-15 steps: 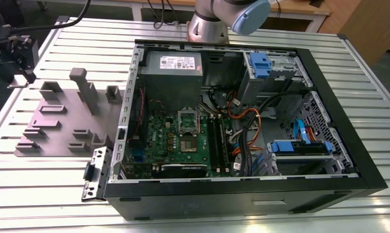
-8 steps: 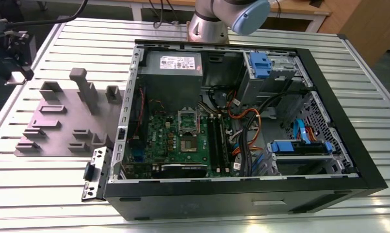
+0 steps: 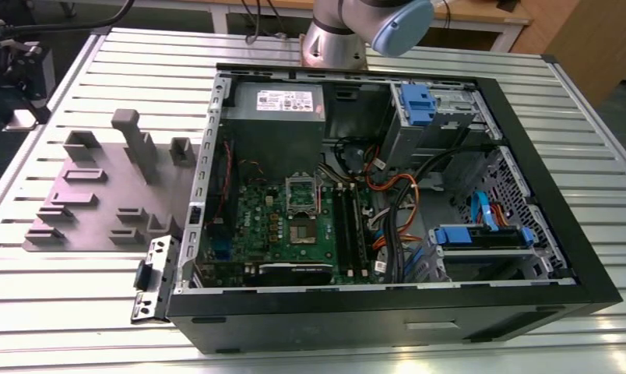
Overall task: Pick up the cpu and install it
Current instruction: 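Pick up the cpu and move it towards the insertion slot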
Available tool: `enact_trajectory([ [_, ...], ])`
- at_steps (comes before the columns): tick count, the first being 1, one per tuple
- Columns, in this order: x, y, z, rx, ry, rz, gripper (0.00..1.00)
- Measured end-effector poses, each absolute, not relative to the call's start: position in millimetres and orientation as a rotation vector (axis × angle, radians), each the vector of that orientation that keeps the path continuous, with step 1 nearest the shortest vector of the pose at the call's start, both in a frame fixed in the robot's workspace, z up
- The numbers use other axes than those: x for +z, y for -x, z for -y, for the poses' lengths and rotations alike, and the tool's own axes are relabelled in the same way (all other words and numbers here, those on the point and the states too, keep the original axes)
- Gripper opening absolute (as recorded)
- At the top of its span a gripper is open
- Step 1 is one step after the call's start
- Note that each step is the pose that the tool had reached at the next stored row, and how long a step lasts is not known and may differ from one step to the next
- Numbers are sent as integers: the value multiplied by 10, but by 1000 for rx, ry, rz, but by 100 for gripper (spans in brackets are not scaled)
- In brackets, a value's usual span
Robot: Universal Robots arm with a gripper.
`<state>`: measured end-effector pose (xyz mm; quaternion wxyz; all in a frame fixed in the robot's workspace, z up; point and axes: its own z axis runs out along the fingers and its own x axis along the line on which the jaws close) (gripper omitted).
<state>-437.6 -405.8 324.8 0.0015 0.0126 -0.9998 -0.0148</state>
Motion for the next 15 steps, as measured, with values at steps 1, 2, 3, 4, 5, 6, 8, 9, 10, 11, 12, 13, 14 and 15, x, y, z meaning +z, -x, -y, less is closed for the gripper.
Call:
enact_trajectory([
  [1, 3259, 4376, 4058, -46, -40, 3138, 47],
  [2, 3268, 4376, 4059, -46, -40, 3138, 47],
  [3, 3269, 4376, 4058, -47, -40, 3138, 47],
  [4, 3269, 4376, 4058, -47, -40, 3138, 47],
  [5, 3269, 4376, 4058, -47, -40, 3138, 47],
  [6, 3274, 4376, 4058, -46, -40, 3138, 47],
  [8, 3279, 4376, 4058, -46, -40, 3138, 47],
  [9, 3281, 4376, 4058, -46, -40, 3138, 47],
  [10, 3283, 4376, 4058, -46, -40, 3138, 47],
  [11, 3287, 4377, 4058, -46, -40, 3138, 47],
  [12, 3292, 4376, 4058, -46, -40, 3138, 47],
  [13, 3298, 4376, 4058, -46, -40, 3138, 47],
  [14, 3305, 4376, 4058, -46, -40, 3138, 47],
  [15, 3310, 4376, 4058, -46, -40, 3138, 47],
])
